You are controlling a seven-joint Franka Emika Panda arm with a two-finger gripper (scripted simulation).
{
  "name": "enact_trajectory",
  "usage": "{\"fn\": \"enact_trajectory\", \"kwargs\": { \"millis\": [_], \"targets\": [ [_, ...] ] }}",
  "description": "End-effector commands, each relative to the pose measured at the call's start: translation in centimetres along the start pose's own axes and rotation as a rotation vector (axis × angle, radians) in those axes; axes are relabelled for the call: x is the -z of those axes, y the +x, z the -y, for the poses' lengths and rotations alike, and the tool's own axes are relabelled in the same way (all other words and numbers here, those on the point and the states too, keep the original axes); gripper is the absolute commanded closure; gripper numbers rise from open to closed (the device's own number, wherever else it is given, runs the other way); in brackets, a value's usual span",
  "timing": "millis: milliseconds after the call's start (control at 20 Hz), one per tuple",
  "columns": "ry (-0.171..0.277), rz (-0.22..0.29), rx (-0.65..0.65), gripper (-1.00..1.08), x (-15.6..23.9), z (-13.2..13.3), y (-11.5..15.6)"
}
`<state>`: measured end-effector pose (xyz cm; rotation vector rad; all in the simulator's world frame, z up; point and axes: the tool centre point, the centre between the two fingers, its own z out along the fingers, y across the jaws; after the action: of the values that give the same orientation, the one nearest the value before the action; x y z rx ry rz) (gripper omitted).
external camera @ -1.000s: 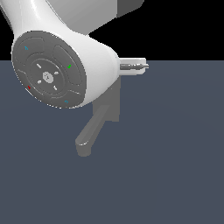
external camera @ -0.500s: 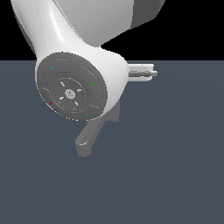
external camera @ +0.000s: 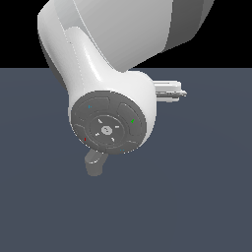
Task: Turn on the faucet by rotating a designated handle.
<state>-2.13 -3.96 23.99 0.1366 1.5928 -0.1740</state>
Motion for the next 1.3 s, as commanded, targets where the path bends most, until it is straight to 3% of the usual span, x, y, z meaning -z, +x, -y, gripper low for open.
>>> {"fn": "enact_trajectory", "kwargs": {
  "millis": [0, 1250],
  "targets": [
    [0.023, 0.020, -0.002, 1.08, -0.6, 1.8, -0.3],
    [0.024, 0.023, -0.003, 1.08, -0.8, 4.0, 5.5]
  ]
}}
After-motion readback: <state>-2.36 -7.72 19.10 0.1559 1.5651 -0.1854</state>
